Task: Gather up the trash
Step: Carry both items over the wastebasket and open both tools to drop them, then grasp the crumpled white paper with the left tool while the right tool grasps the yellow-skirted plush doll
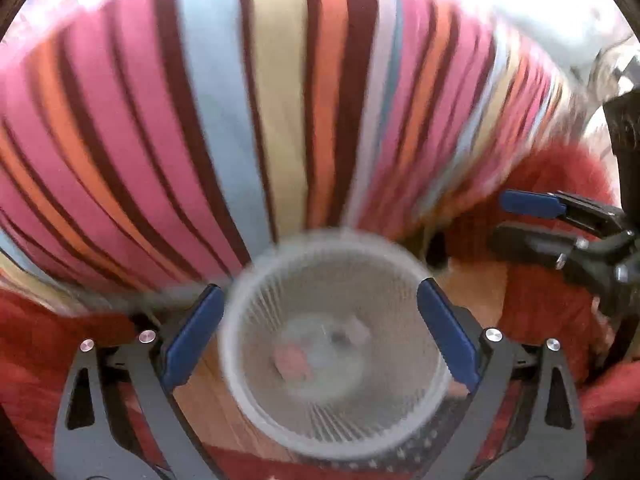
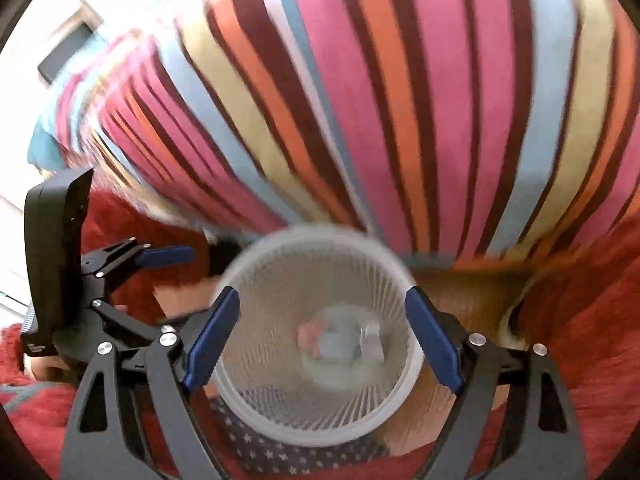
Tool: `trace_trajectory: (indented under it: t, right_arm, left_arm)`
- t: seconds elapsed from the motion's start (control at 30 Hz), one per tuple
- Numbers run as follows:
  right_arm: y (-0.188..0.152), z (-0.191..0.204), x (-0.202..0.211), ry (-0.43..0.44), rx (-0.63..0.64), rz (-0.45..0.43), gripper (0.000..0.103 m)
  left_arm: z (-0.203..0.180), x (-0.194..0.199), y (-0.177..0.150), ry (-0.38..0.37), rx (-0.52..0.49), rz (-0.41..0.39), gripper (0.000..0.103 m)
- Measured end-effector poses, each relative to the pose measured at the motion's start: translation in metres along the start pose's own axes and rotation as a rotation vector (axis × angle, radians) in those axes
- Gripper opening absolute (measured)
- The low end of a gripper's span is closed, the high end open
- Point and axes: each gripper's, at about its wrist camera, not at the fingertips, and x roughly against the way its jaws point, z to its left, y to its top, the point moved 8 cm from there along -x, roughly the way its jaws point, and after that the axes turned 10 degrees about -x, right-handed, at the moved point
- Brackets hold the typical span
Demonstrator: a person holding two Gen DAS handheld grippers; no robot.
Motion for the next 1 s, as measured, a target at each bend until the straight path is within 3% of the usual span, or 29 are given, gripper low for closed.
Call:
trace_trajectory:
  t: [0.1, 0.17, 0.2, 0.27, 0.4, 0.53, 0.73, 0.93, 0.97, 1.0]
  right_arm:
    - [0.051, 0.002, 0.043, -0.027, 0.062, -0.187, 0.081]
    - [0.109, 0.002, 0.070, -0.057, 0.122, -0.337, 0.081]
    - [0.119, 0.001, 0.072, -0.065, 0.129, -0.357, 0.081]
    - [0.172, -0.004, 0.071, -0.106, 0.162, -0.428, 0.081]
    - [0.243, -0.004, 0.032, -0.131, 0.262, -0.378, 0.081]
    - [0.282, 0.000, -0.006, -0.192, 0.401, -0.266, 0.081]
    - [0.291, 0.000, -0.043, -0.267, 0.512, -0.107, 0.080]
    - [0.302, -0.015, -0.065, -0.241, 0.416, -0.044, 0.079]
    - [0.300, -0.020, -0.068, -0.220, 0.381, -0.019, 0.074]
    - [0.295, -0.023, -0.069, -0.188, 0.357, -0.002, 0.061]
  left_arm:
    - [0.026, 0.052, 0.056, 0.096, -0.028, -0.194, 0.094]
    - [0.046, 0.072, 0.098, 0.186, -0.053, -0.272, 0.094]
    - [0.058, 0.078, 0.122, 0.237, -0.063, -0.298, 0.094]
    - [0.078, 0.082, 0.161, 0.302, -0.058, -0.345, 0.094]
    - [0.112, 0.060, 0.226, 0.301, 0.027, -0.344, 0.094]
    - [0.136, 0.031, 0.256, 0.293, 0.079, -0.293, 0.094]
    - [0.147, -0.009, 0.269, 0.277, 0.080, -0.219, 0.094]
    - [0.162, -0.034, 0.282, 0.285, 0.109, -0.166, 0.094]
    - [0.164, -0.041, 0.283, 0.267, 0.114, -0.138, 0.094]
    - [0.164, -0.043, 0.284, 0.237, 0.118, -0.133, 0.094]
